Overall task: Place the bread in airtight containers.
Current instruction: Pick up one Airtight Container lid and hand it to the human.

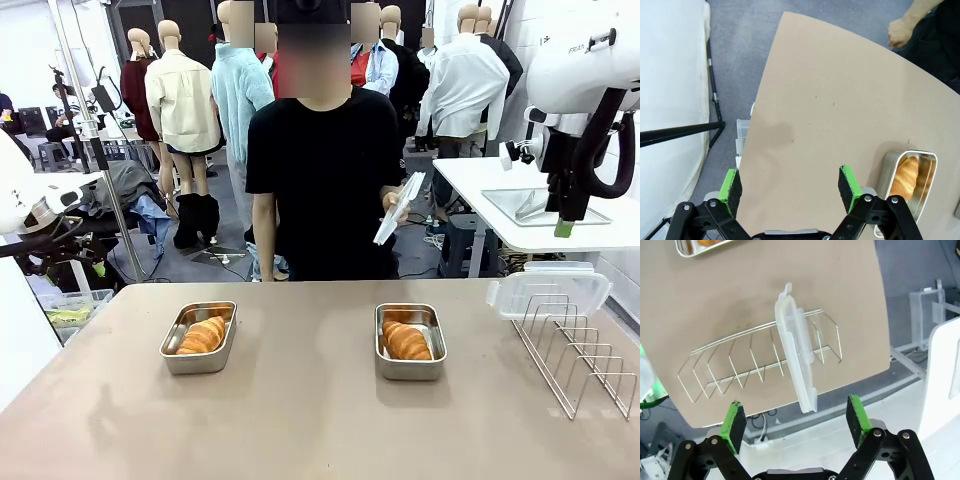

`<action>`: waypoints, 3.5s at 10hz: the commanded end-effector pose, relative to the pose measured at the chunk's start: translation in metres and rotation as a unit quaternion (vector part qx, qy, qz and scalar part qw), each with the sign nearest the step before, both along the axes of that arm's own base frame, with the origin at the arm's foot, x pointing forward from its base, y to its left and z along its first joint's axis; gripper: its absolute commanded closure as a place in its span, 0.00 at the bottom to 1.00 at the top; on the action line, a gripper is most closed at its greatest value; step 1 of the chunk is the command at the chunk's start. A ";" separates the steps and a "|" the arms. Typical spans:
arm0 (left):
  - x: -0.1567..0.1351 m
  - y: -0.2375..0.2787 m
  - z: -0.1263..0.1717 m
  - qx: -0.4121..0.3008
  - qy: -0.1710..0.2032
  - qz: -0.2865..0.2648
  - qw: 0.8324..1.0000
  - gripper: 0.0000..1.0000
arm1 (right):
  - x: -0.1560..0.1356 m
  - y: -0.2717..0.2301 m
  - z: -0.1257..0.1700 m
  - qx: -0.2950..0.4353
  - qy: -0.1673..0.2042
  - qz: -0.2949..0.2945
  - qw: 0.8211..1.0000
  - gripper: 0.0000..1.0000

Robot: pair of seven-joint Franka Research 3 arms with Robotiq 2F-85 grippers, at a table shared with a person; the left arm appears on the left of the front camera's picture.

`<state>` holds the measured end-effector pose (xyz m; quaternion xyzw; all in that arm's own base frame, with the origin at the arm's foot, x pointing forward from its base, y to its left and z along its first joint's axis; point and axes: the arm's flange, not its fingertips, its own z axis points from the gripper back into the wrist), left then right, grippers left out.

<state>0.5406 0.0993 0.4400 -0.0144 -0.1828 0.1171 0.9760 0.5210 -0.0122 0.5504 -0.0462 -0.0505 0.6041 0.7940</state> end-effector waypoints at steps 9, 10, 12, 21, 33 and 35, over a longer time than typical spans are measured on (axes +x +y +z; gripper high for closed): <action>-0.001 0.001 0.002 0.006 -0.002 0.000 1.000 0.00 | -0.001 0.003 0.004 -0.007 0.005 -0.007 1.000 0.01; -0.001 0.001 0.002 0.006 -0.002 0.000 1.000 0.00 | -0.001 0.003 0.004 -0.007 0.005 -0.007 1.000 0.01; -0.001 0.001 0.002 0.006 -0.002 0.000 1.000 0.00 | -0.001 0.003 0.004 -0.007 0.005 -0.007 1.000 0.01; -0.001 0.001 0.002 0.006 -0.002 0.000 1.000 0.00 | -0.001 0.003 0.004 -0.007 0.005 -0.007 1.000 0.01; -0.001 0.001 0.002 0.006 -0.002 0.000 1.000 0.00 | -0.001 0.003 0.004 -0.007 0.005 -0.007 1.000 0.01; -0.001 0.001 0.002 0.006 -0.002 0.000 1.000 0.00 | -0.001 0.003 0.004 -0.007 0.005 -0.007 1.000 0.01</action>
